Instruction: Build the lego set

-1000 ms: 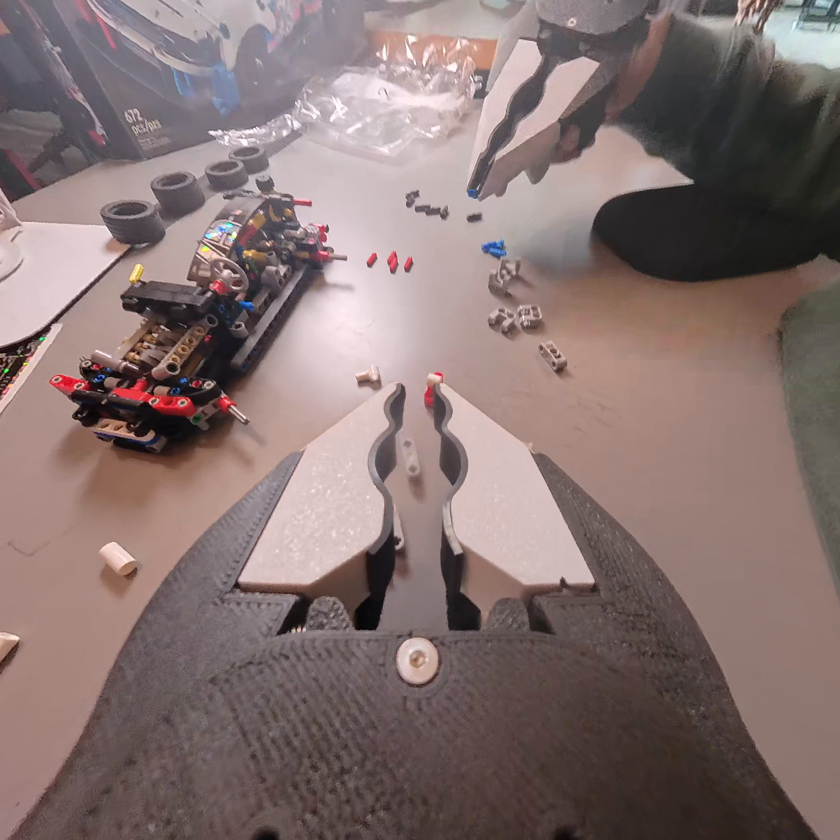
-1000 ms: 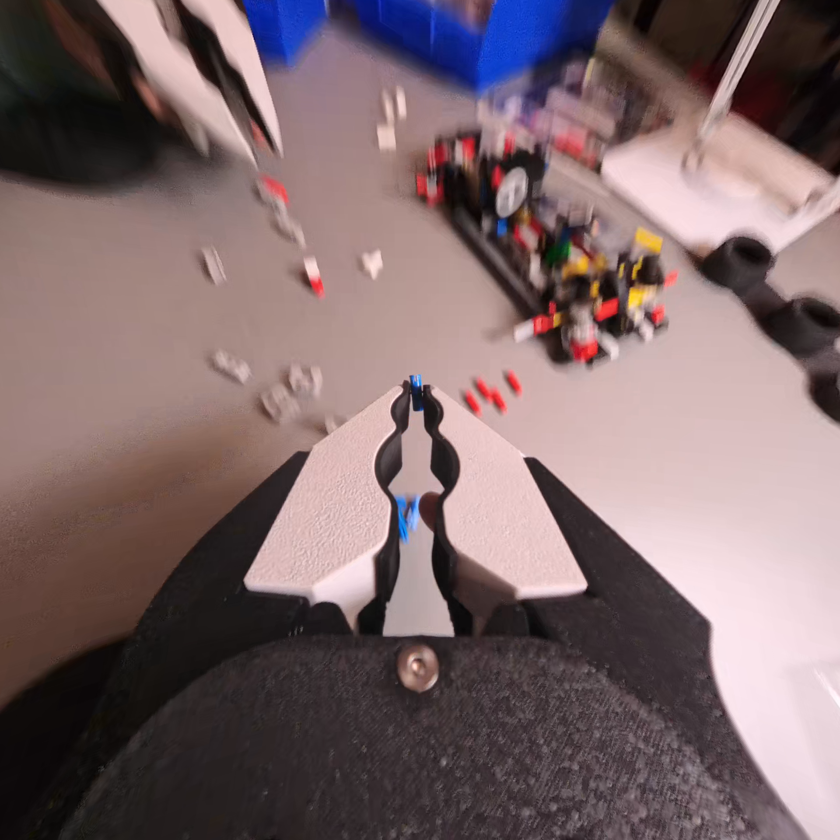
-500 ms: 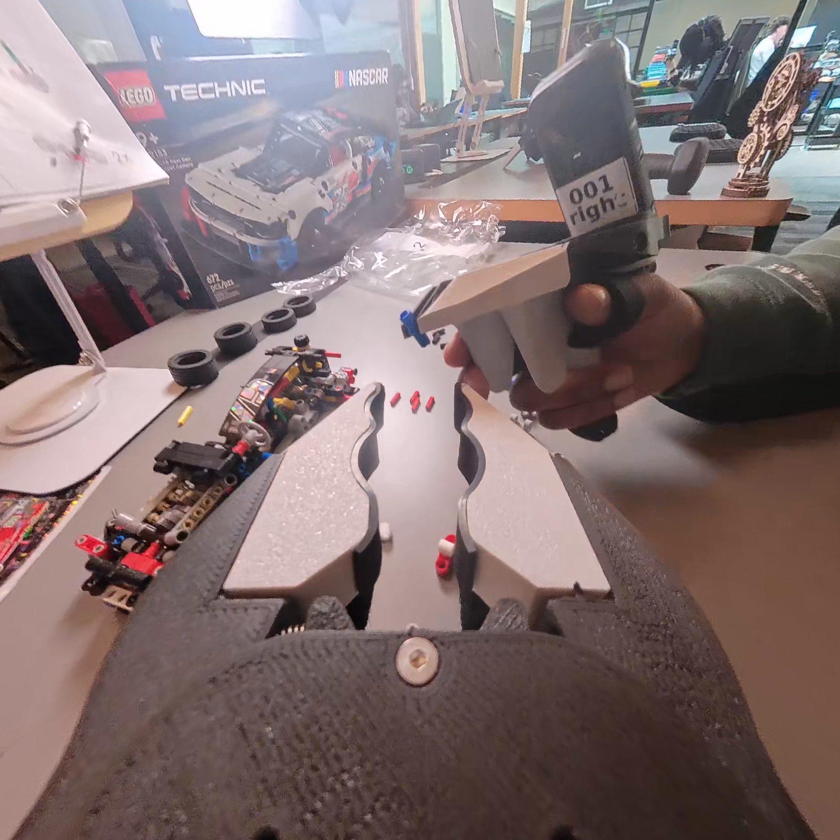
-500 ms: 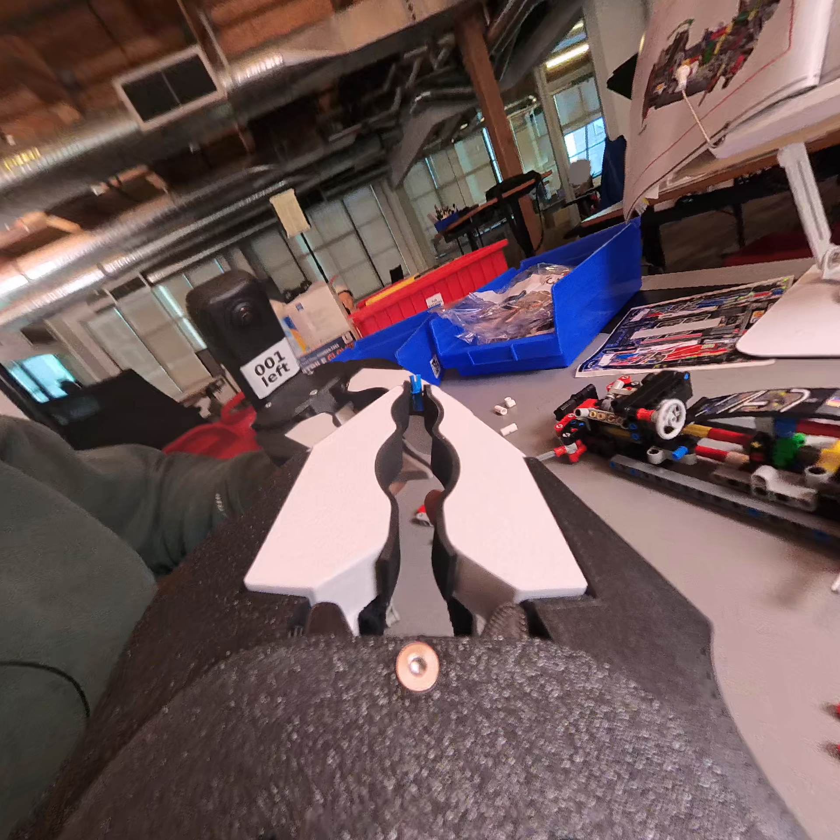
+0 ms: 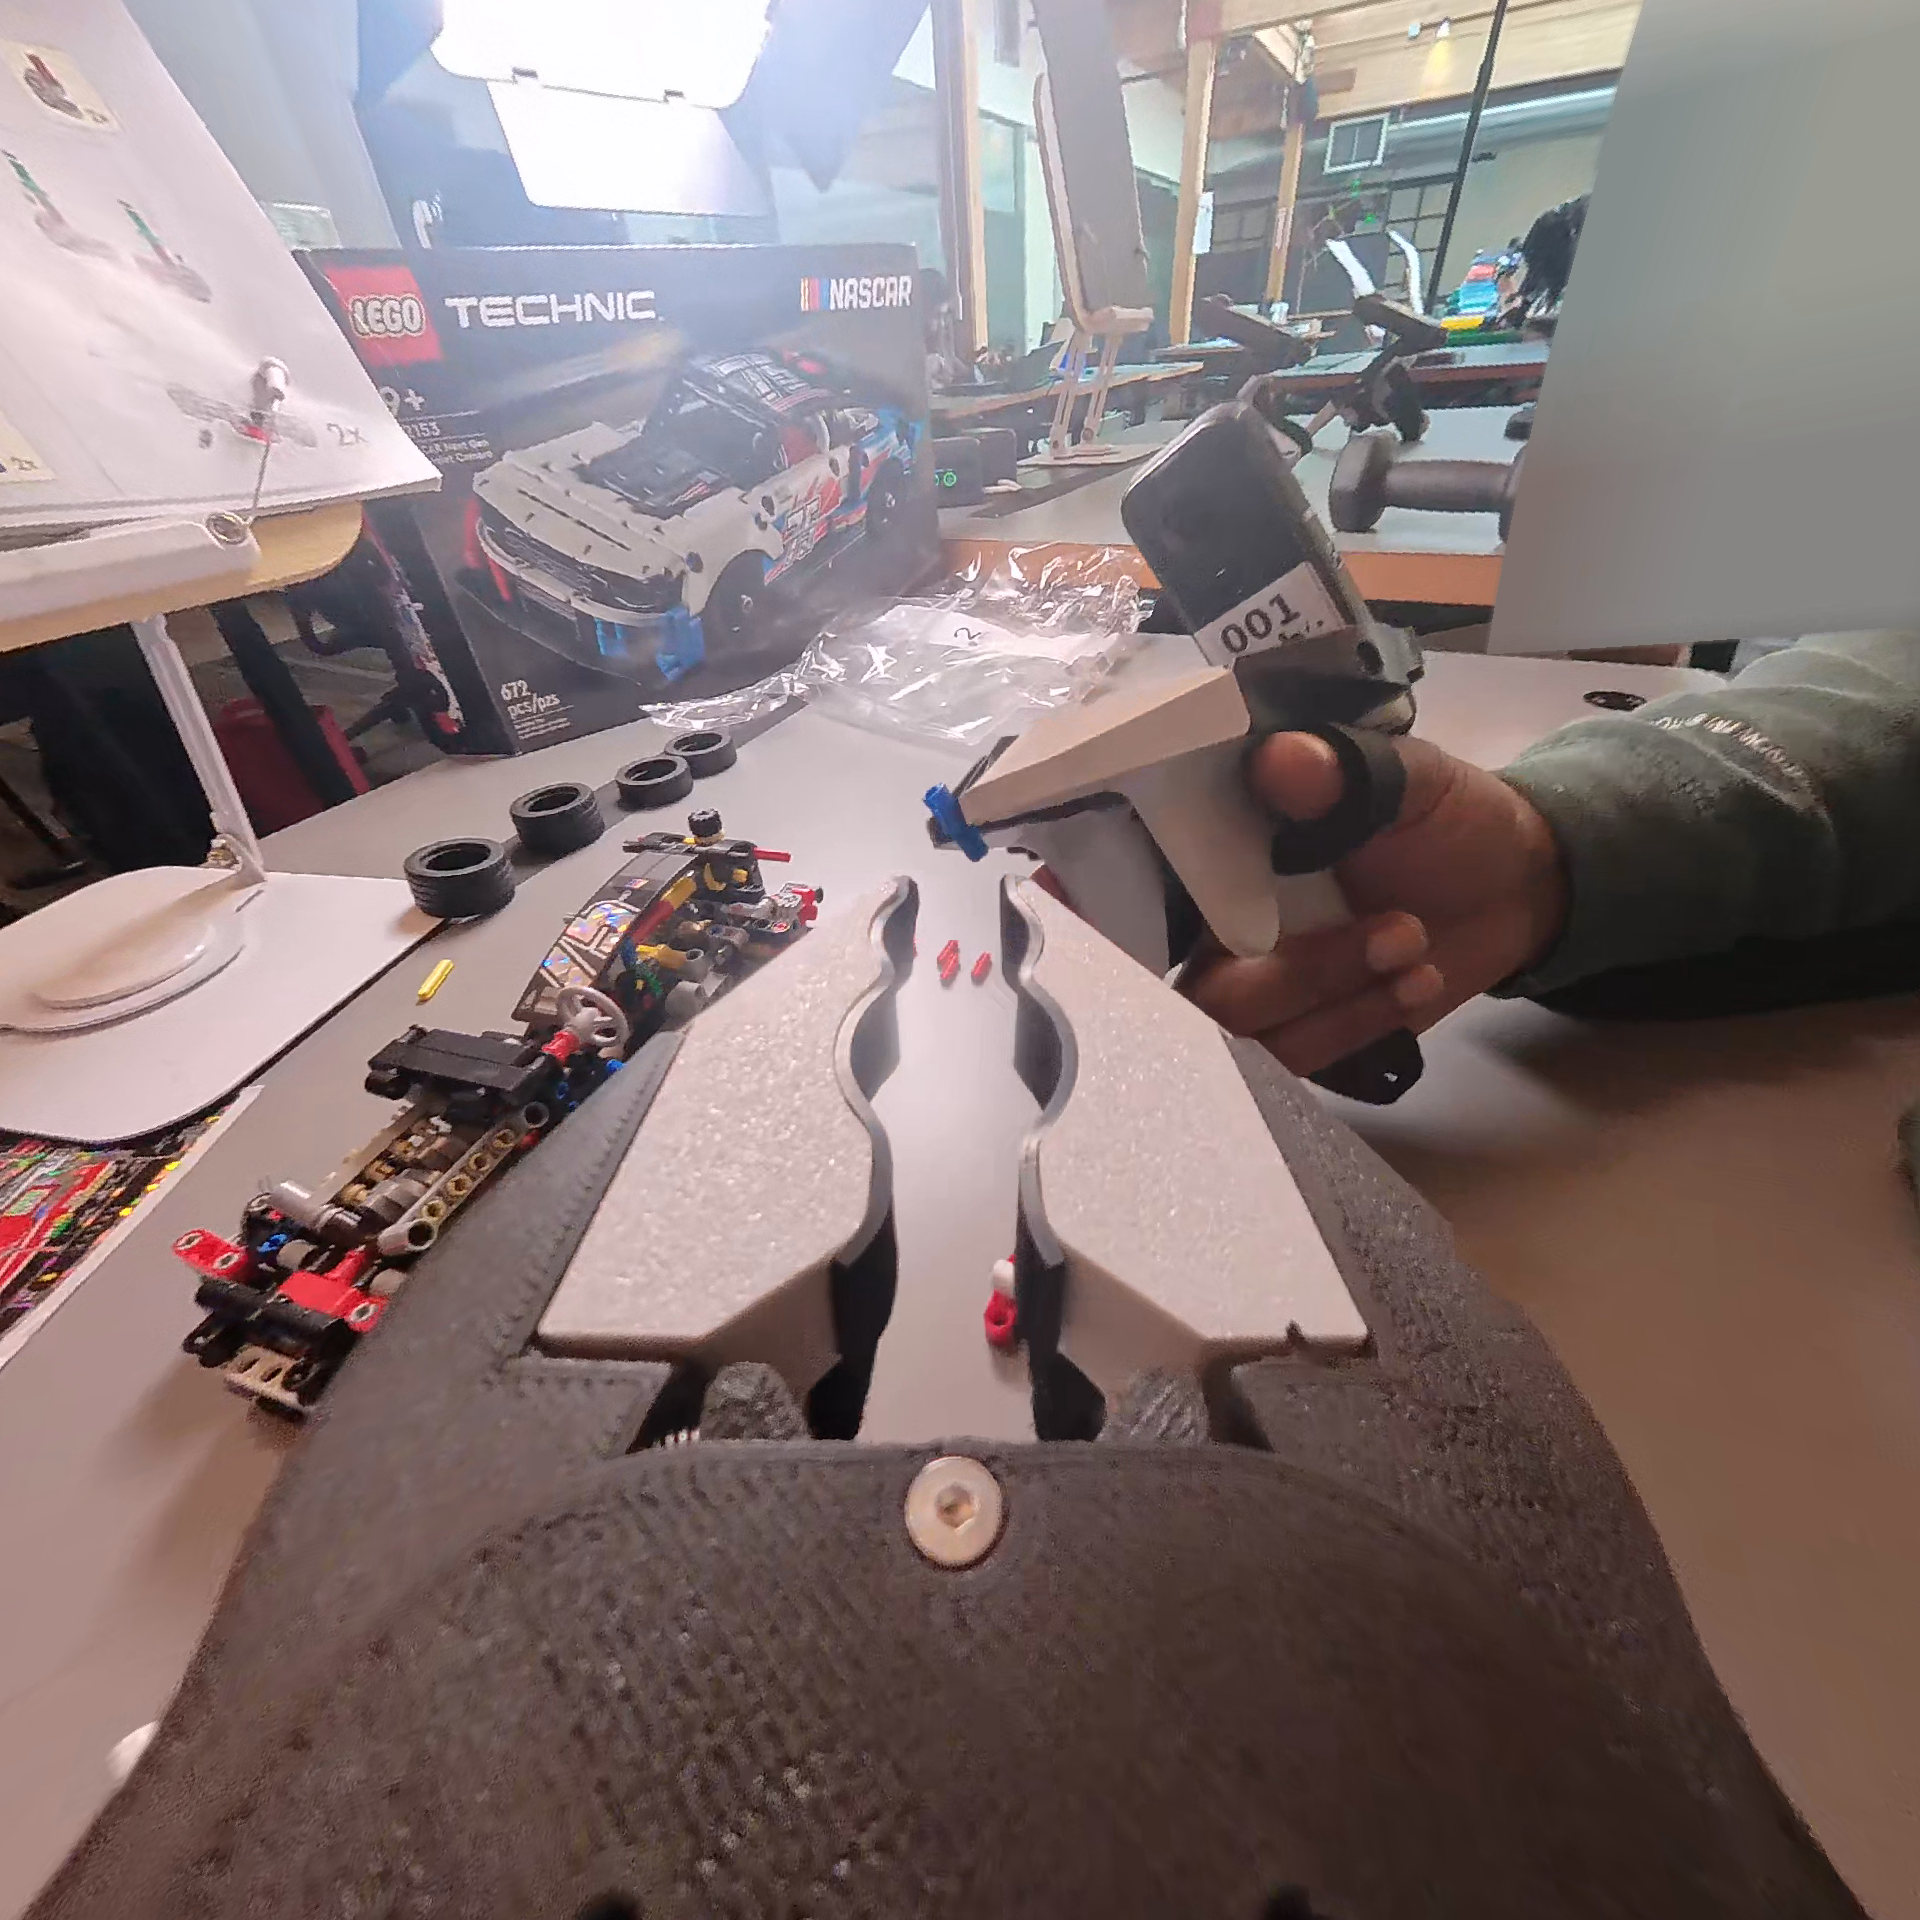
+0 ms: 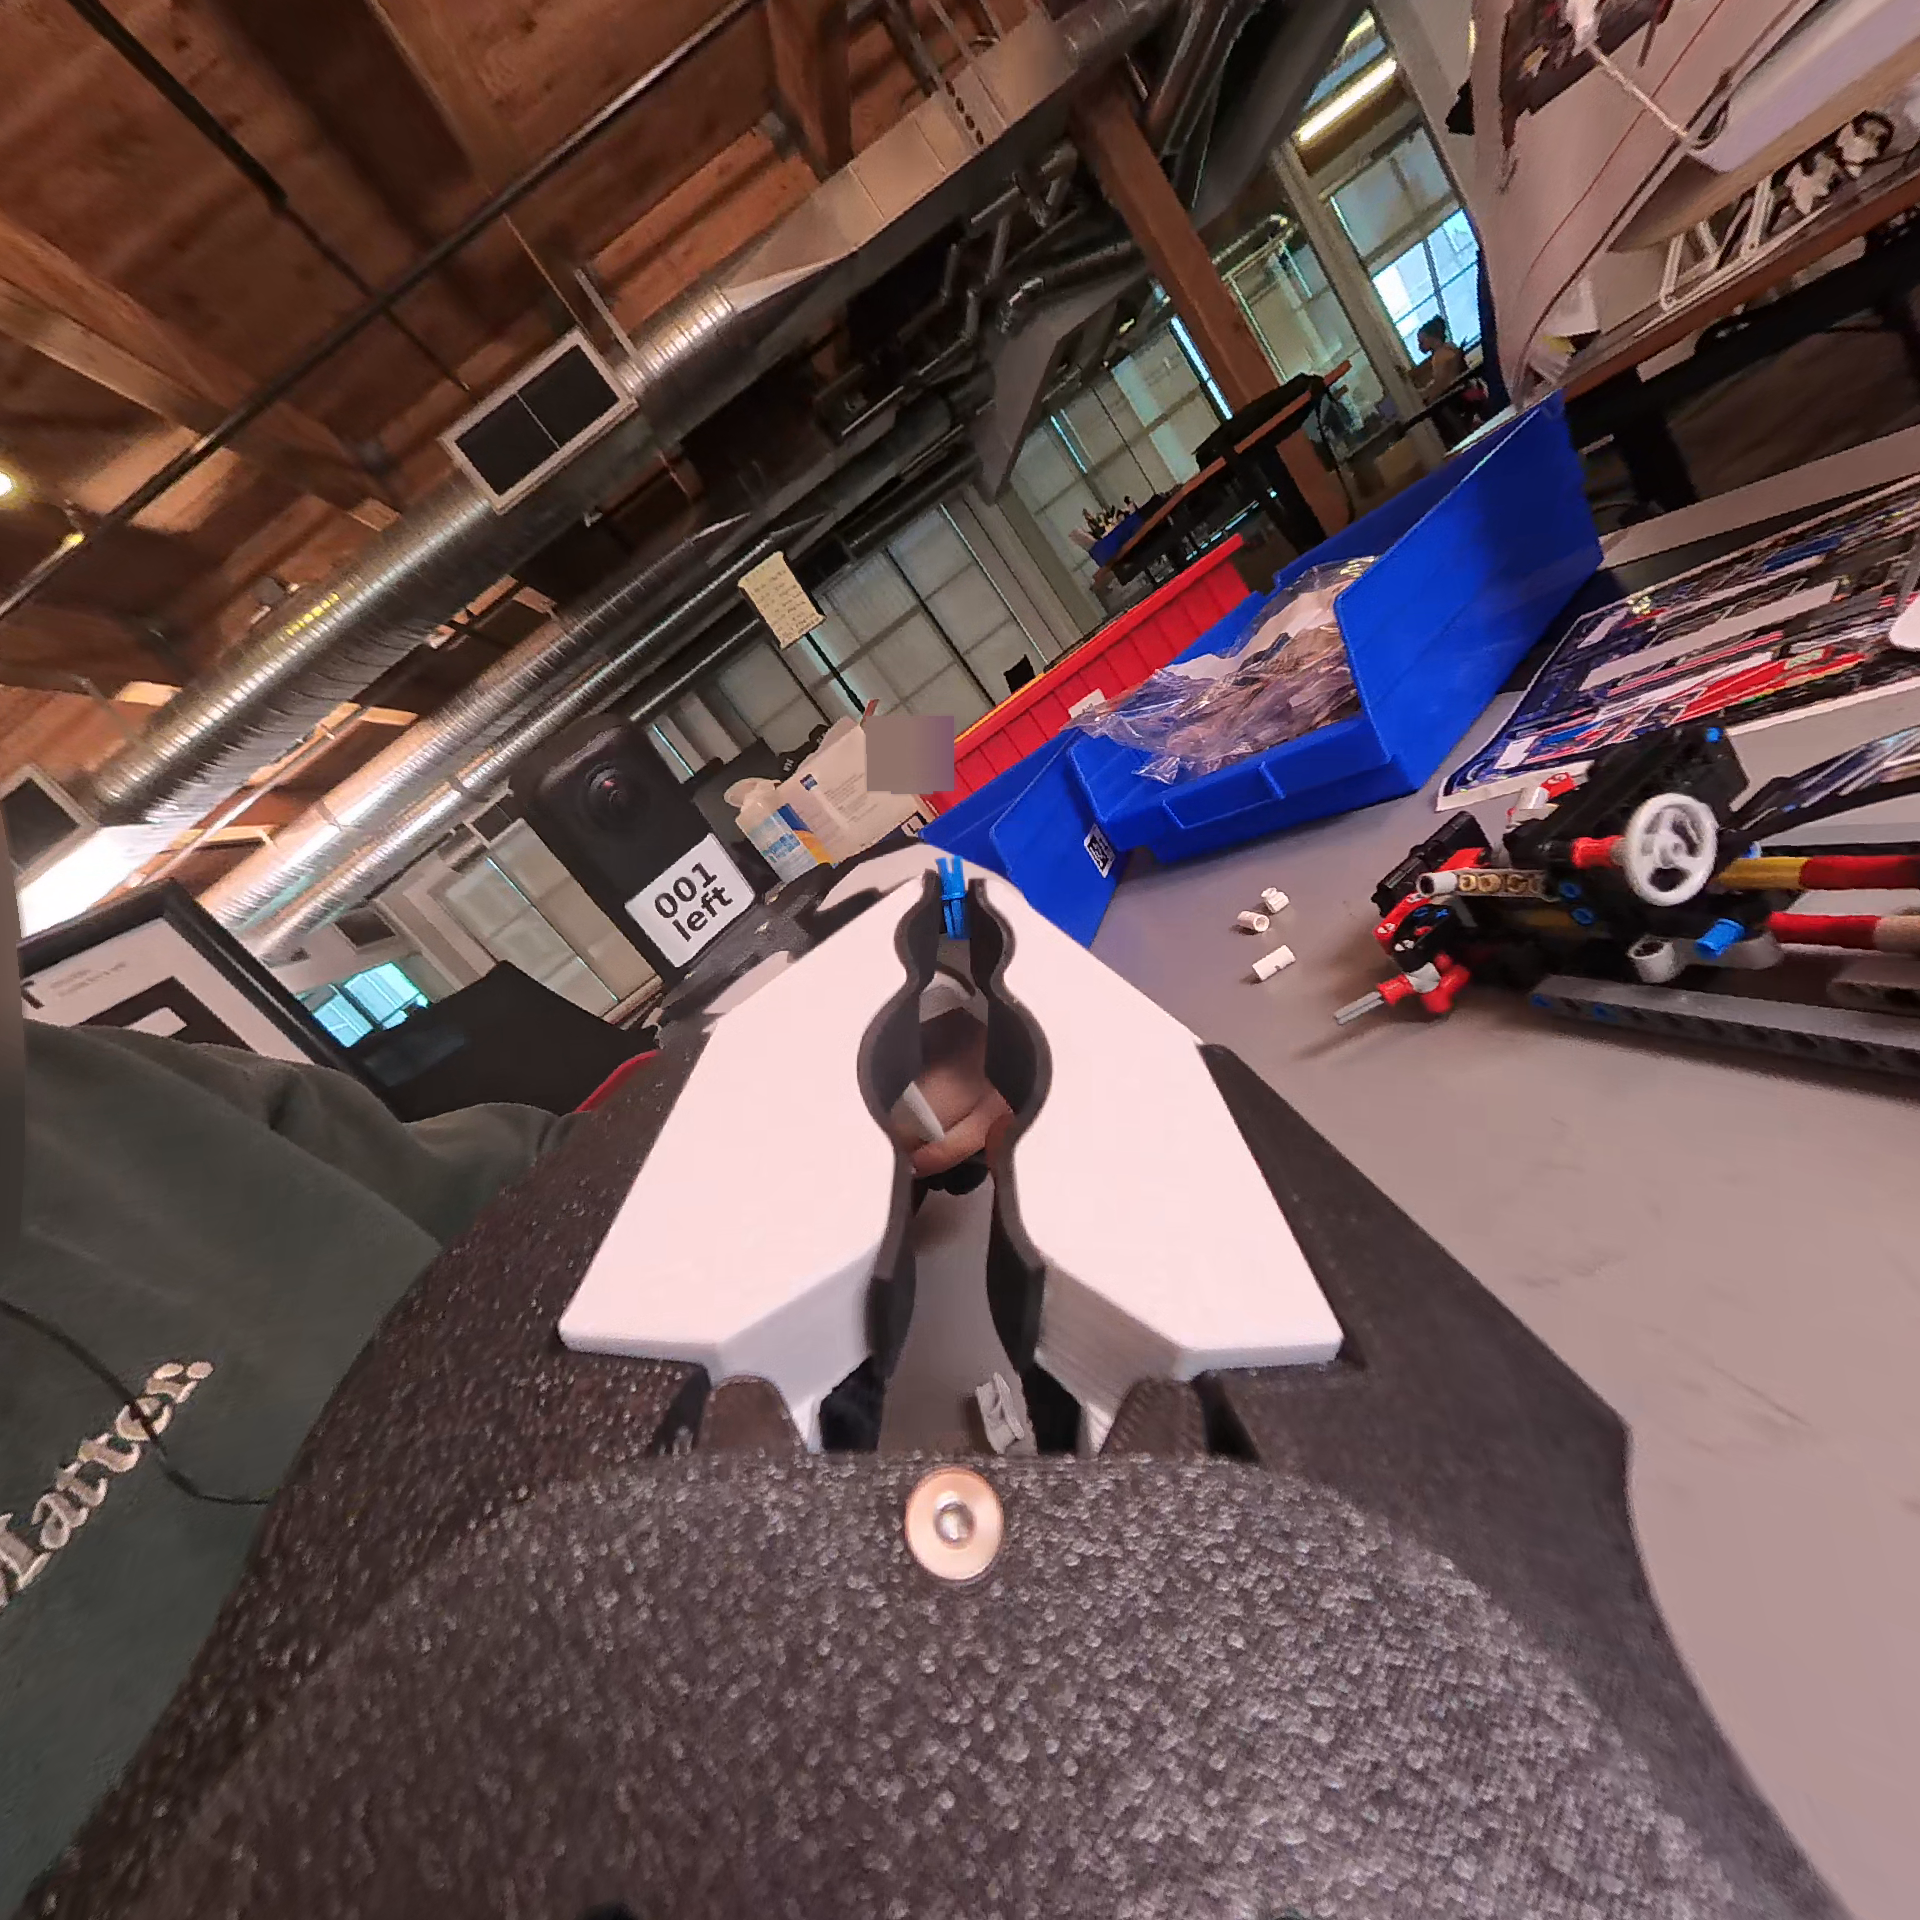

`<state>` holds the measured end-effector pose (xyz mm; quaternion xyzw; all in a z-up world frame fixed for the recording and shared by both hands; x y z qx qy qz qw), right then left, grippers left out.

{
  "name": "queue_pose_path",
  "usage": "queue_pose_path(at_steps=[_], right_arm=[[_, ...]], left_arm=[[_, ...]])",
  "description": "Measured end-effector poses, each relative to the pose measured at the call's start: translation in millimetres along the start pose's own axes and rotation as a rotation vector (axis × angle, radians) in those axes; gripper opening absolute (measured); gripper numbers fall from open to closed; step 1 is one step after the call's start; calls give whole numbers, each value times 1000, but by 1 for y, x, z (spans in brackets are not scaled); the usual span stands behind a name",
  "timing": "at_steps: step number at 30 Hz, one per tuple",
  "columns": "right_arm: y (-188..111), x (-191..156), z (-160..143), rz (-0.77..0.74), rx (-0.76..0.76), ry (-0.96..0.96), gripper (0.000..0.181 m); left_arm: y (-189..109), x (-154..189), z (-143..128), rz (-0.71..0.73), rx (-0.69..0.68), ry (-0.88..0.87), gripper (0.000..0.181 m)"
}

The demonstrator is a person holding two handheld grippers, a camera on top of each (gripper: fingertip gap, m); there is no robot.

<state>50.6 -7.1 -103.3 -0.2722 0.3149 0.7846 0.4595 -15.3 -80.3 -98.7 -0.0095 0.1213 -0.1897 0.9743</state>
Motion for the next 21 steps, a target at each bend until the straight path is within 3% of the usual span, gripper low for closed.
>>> queue_pose_path(at_steps=[21], right_arm=[[0,-4,-10,-25,-94,-165,3]], left_arm=[[-10,5,1,-24,-32,70,2]])
Point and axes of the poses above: each gripper's, where its closed fingertips meet, y out along the fingers, z out of its top, x = y × z across the jaws, the point moved 6 cm from there along -y, back along the fingers, and after that the axes turned 10 degrees about y, right-handed, at the moved point
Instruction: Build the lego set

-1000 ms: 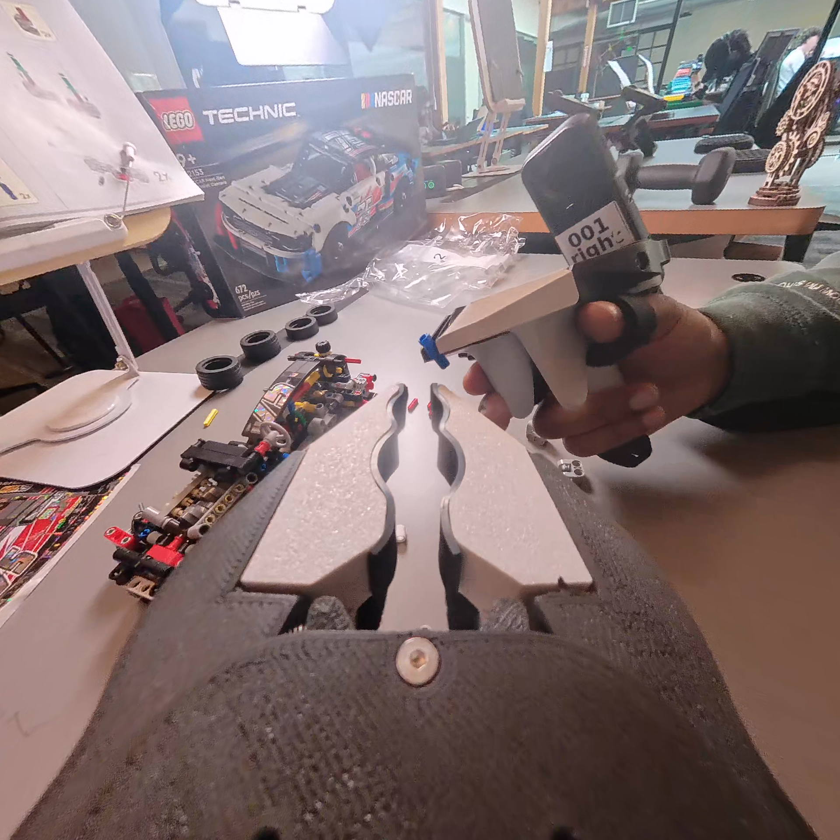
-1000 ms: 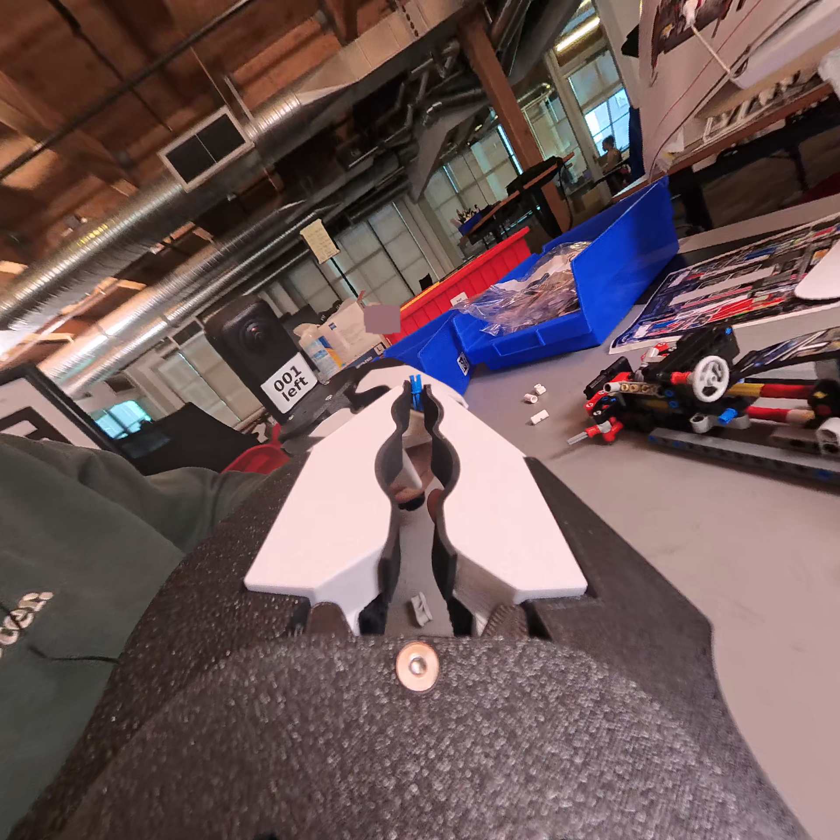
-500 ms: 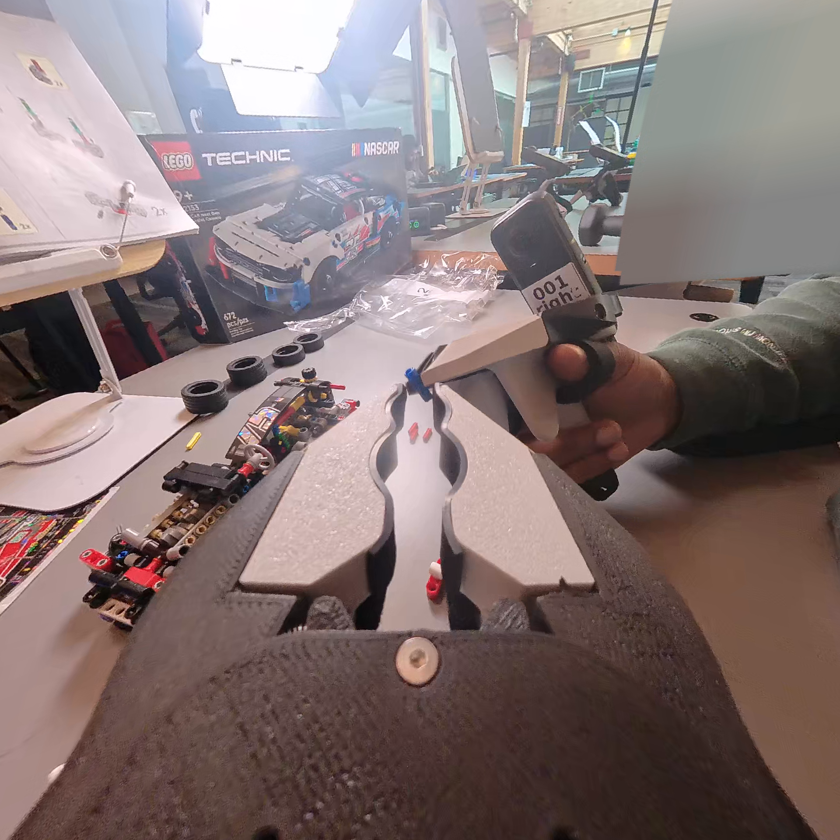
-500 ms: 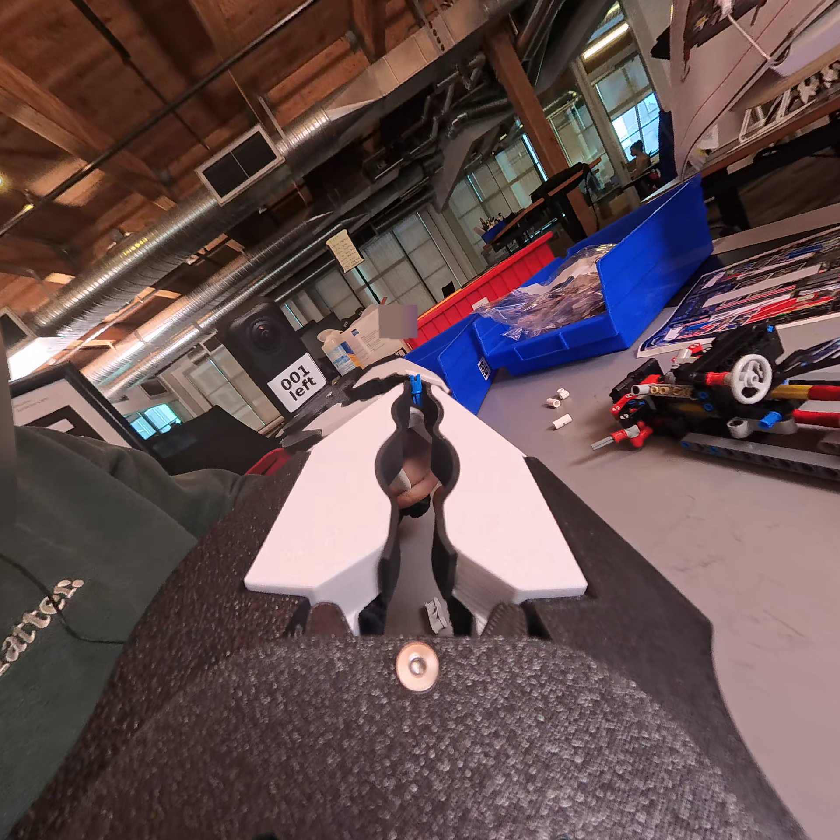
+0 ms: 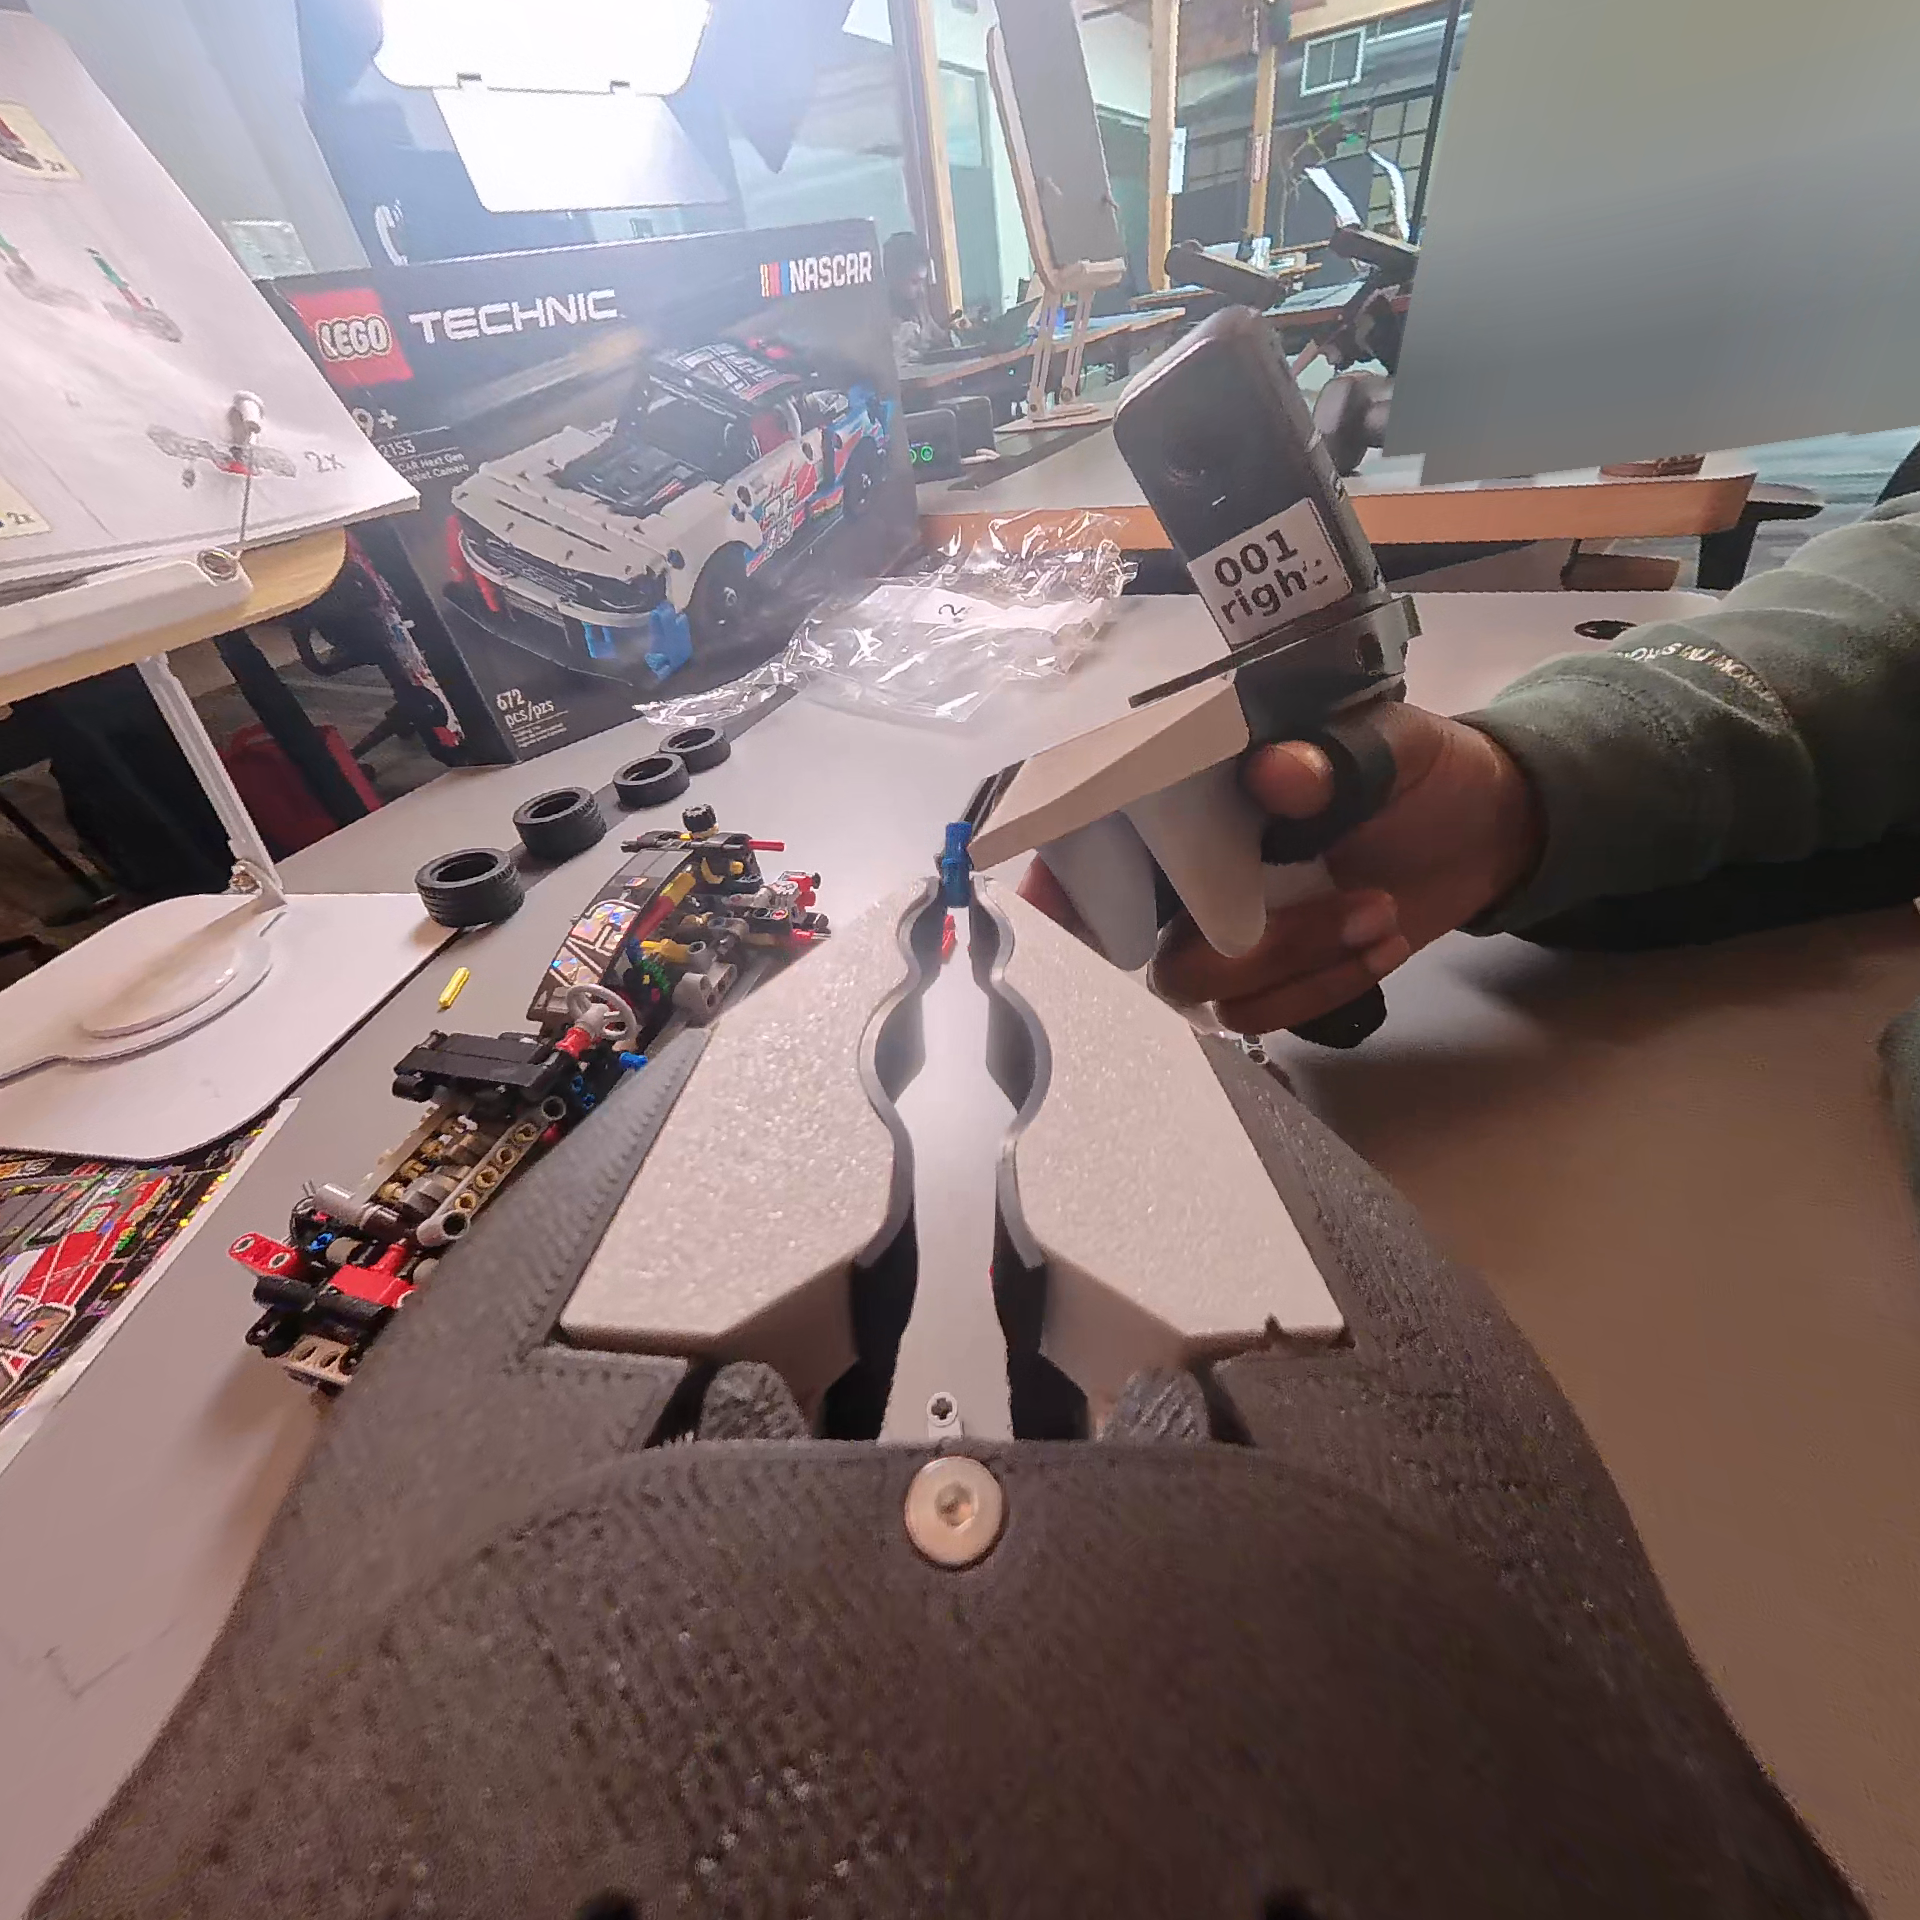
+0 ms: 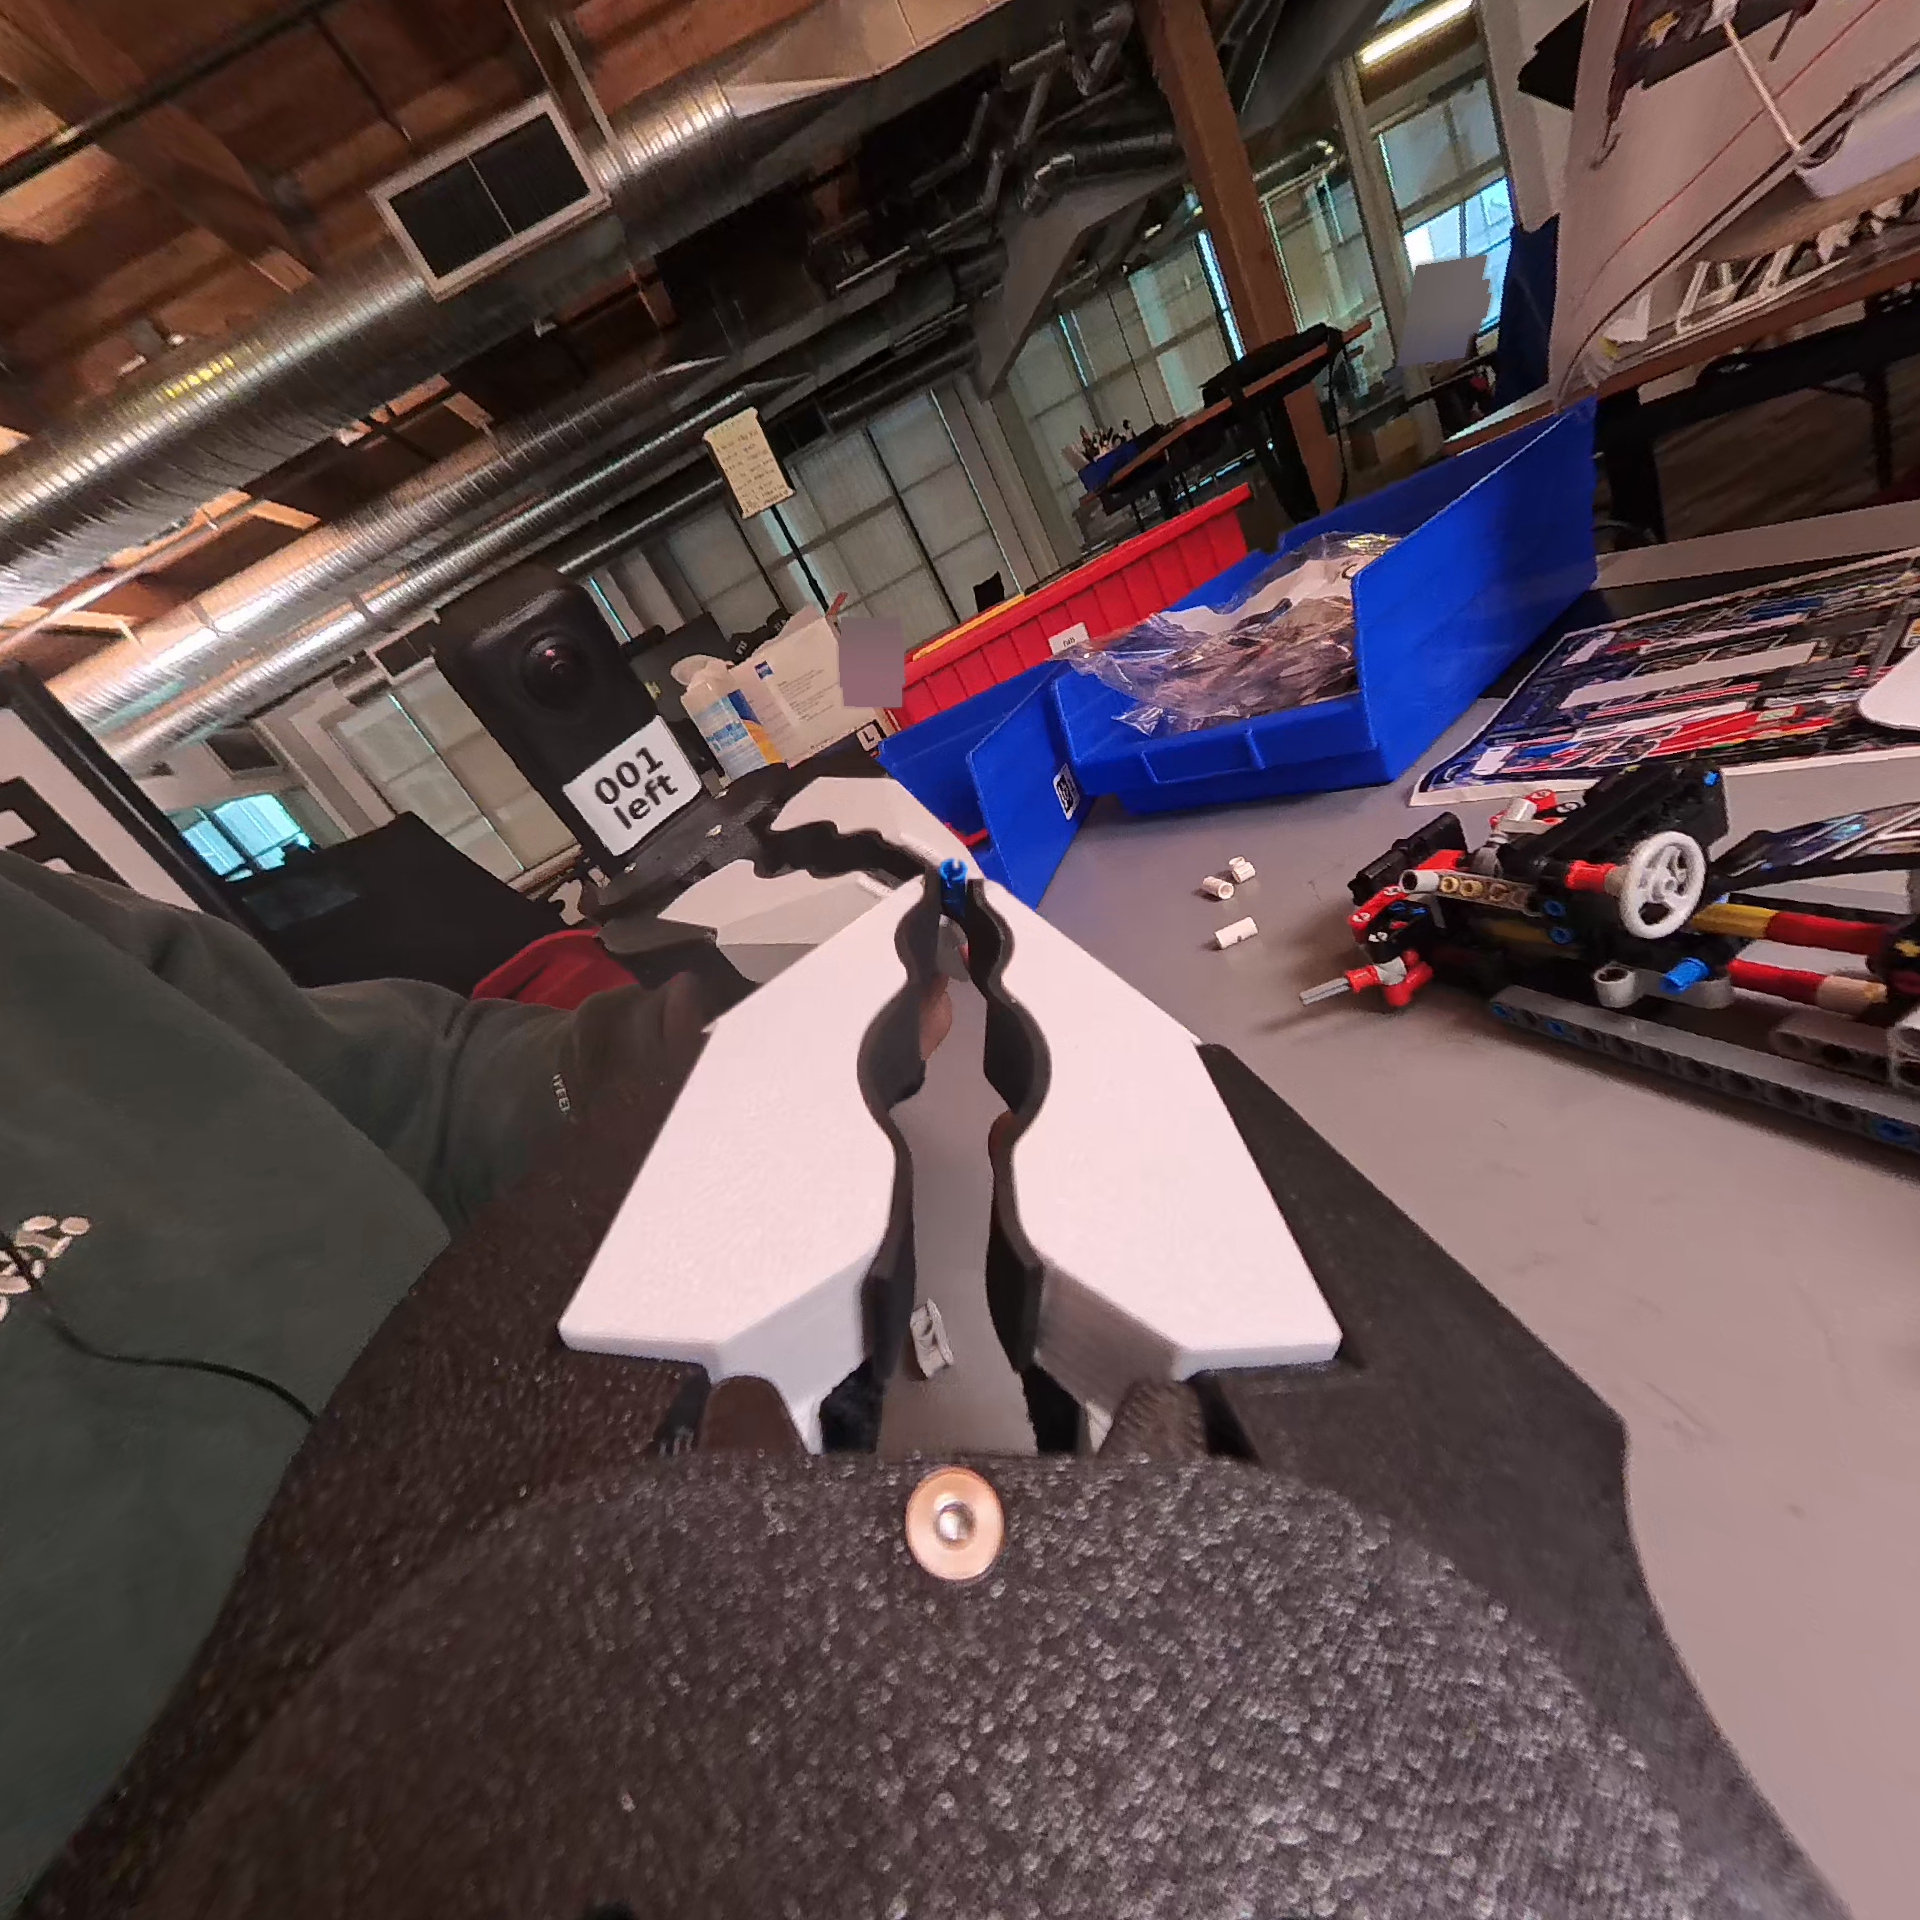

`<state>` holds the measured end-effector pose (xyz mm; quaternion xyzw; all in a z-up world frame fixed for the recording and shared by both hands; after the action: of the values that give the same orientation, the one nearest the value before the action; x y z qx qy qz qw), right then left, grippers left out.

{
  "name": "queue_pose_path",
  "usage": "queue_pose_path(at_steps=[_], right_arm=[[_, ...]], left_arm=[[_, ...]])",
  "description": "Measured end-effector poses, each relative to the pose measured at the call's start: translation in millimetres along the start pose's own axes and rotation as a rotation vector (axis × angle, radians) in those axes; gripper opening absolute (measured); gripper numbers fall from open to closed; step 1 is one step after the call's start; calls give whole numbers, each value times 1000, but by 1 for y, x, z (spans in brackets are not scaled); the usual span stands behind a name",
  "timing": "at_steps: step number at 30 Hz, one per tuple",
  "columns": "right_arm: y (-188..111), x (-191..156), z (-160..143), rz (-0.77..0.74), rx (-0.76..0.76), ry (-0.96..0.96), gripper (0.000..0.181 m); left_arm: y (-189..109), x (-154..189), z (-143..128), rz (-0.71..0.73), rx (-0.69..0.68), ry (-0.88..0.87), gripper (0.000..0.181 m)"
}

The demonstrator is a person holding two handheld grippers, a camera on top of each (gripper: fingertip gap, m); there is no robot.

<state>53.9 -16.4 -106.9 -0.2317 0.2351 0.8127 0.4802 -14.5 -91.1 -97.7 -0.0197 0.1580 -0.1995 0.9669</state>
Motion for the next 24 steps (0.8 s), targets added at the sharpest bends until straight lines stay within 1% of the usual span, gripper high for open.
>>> queue_pose_path(at_steps=[7,11,14,16,24], right_arm=[[0,-1,-6,-9,-89,-64,4],[-1,-3,-10,-4,-165,-133,12],[-1,-5,-14,4,-204,-169,10],[-2,-4,-15,8,-215,-174,3],[-4,-6,-16,37,-244,-179,3]], left_arm=[[-4,3,-6,-91,-39,5,2],[-7,6,-10,-169,-59,0,2],[-8,9,-12,-212,-72,3,2],[-8,10,-13,-227,-70,-6,2],[-9,11,-14,-292,-41,-103,1]])
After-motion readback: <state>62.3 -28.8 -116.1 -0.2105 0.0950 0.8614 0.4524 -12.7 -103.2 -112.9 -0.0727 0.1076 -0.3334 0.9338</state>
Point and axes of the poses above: each gripper's, where its closed fingertips meet, y out along the fingers, z out of its top, x = y × z across the jaws, the point moved 6 cm from there along -y, back along the fingers, and after that the axes turned 10 degrees about y, right-handed, at the moved point
